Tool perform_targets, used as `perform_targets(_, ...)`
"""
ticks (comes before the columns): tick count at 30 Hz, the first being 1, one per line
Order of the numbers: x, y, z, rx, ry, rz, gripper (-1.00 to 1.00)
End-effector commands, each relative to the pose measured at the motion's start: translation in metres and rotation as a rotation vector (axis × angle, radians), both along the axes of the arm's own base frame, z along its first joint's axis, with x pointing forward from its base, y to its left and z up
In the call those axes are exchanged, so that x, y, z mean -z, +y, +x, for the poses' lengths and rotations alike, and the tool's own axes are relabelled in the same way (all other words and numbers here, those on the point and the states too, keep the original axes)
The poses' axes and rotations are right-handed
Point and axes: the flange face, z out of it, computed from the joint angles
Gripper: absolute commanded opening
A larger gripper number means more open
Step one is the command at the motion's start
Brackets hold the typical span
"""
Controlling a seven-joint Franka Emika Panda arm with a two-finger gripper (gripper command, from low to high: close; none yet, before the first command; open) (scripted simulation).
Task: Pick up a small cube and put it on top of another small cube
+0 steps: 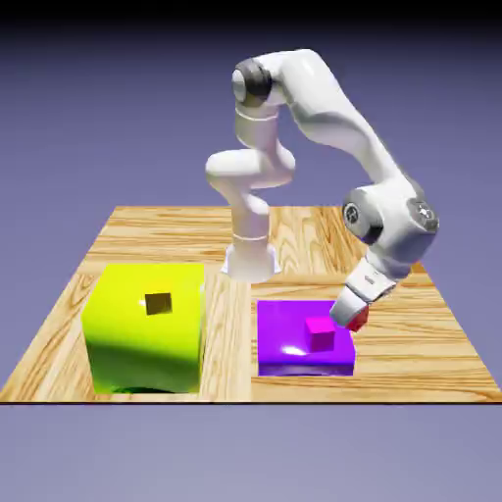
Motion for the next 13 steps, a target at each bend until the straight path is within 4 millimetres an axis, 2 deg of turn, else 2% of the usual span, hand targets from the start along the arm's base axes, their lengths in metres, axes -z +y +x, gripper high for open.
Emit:
perform_targets(1, -0.009, -0.012, -0.005, 0.028, -0.002, -0.005, -1.00)
perform_targets(3, -0.009, -0.012, -0.005, 0.028, -0.002, -0.005, -1.00)
perform_targets(7, 0.057, -0.026, -0.020, 0.028, -0.002, -0.005, -1.00)
perform_targets(8, 0.057, -0.026, -0.020, 0.028, -0.002, -0.005, 1.00)
perform_targets(9, 0.057, -0.026, -0.020, 0.028, -0.002, -0.005, 1.00)
perform_targets(13, -0.009, -0.012, -0.005, 0.028, -0.002, -0.005, 1.00)
